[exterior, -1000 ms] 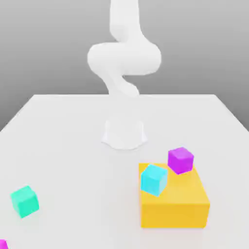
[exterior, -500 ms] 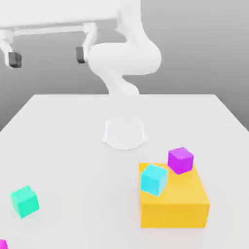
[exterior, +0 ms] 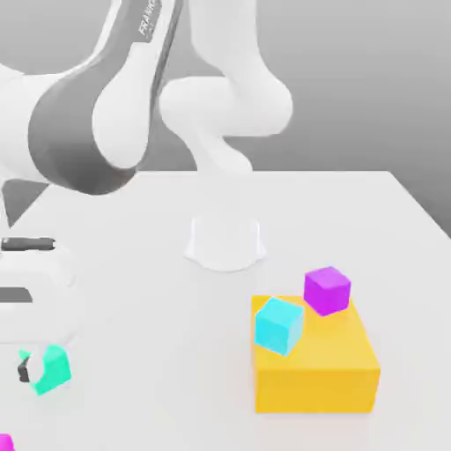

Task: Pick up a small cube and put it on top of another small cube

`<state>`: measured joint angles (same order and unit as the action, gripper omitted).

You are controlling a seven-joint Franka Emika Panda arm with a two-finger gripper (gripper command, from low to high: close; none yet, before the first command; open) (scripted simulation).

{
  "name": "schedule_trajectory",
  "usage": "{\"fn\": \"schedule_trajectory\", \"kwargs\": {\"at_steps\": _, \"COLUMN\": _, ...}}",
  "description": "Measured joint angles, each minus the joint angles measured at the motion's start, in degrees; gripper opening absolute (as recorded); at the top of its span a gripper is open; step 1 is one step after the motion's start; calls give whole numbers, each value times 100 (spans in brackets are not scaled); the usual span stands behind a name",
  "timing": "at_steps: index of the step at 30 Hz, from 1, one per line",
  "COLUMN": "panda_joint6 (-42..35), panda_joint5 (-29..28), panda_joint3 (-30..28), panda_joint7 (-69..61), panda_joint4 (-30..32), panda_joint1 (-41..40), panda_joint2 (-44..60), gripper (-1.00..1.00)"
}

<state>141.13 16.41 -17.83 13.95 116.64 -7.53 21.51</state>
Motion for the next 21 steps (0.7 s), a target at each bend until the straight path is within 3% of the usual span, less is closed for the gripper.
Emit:
{"fn": "schedule_trajectory", "kwargs": {"at_steps": 8, "panda_joint6": 683, "panda_joint5": 199, "panda_joint3": 185, "panda_joint7": -456, "panda_joint4": -376, "panda_joint1": -504, "panda_joint2": 1590, "gripper": 0}}
{"fn": "schedule_trajectory", "kwargs": {"at_steps": 9, "panda_joint6": 763, "panda_joint5": 239, "panda_joint3": 226, "panda_joint7": -485, "panda_joint4": -404, "panda_joint1": -538, "panda_joint2": 1701, "gripper": -100}}
{"fn": "schedule_trajectory", "kwargs": {"at_steps": 15, "panda_joint6": 793, "panda_joint5": 276, "panda_joint3": 244, "panda_joint7": -512, "panda_joint4": -419, "panda_joint1": -552, "panda_joint2": 1756, "gripper": -100}}
{"fn": "schedule_trajectory", "kwargs": {"at_steps": 21, "panda_joint6": 173, "panda_joint5": -1, "panda_joint3": 7, "panda_joint7": -224, "panda_joint4": -45, "panda_joint1": -208, "panda_joint2": 784, "gripper": -100}}
